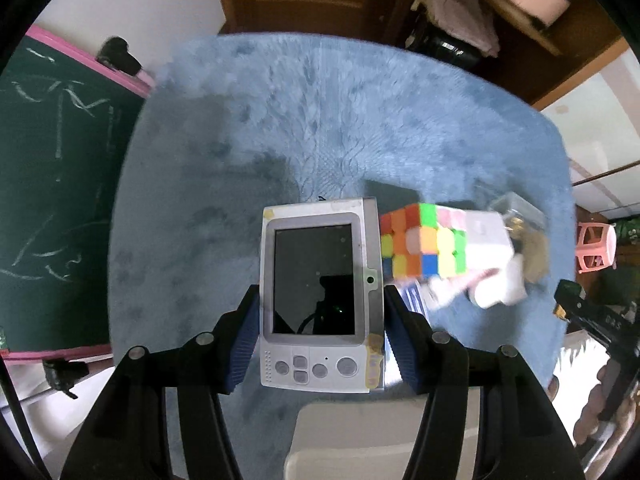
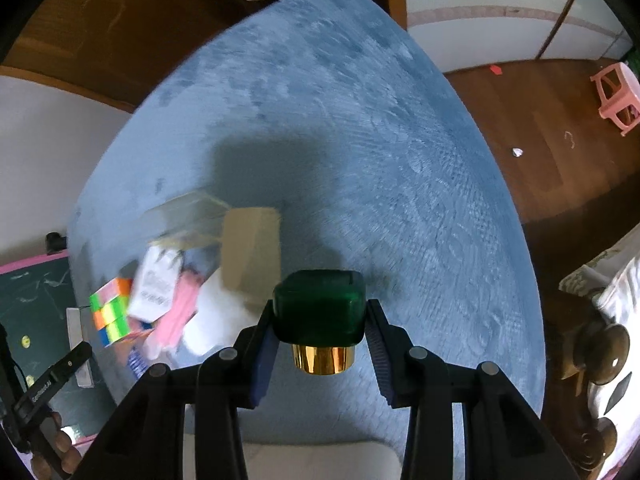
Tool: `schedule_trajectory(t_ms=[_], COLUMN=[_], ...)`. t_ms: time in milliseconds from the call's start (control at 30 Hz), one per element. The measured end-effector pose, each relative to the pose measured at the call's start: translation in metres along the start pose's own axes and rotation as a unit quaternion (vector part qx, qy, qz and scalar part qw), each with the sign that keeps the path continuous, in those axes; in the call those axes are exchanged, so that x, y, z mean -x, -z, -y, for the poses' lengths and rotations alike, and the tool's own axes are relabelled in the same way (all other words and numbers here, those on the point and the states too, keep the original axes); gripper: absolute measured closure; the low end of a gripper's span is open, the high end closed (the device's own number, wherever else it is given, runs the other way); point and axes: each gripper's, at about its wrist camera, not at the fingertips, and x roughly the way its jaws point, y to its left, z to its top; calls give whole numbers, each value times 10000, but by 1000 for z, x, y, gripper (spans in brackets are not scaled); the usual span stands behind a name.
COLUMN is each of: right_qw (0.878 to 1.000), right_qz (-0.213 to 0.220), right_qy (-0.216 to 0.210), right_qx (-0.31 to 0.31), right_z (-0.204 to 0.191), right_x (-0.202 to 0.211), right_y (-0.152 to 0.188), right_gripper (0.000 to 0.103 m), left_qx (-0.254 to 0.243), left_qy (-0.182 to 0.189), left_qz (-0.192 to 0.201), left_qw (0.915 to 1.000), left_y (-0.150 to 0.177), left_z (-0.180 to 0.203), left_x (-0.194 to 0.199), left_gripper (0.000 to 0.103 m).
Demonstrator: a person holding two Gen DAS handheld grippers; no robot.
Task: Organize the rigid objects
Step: 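Close the left tool on the console while the right tool grasps the green-capped bottle, then carry the console and bottle over the white tray with both tools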
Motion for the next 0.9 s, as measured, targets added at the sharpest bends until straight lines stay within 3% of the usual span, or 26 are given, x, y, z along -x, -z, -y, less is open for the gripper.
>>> schedule_trajectory(t_ms=[267,500,667,900], right_qw=[9975,9860,9727,9618], right_qz=[320,781,1240,1602], right_qy=[-406,-688,-698,-472], right_qx=[489,1307,1831,2169], right_z=[-23,-60,-80,-90], right_x=[61,126,171,196], right_y=[40,94,137,201], right_gripper=[61,61,61,61], left_qx=[-252,-347,-569,-904], left_qy=[75,316,481,613], left_qz=[883,1469,1750,1954], left_qw=[9957,9880,9817,9746], left_y=[58,109,144,188], left_z=[2,3,8,11], left_x=[97,157,182,179], left_gripper=[41,41,41,41])
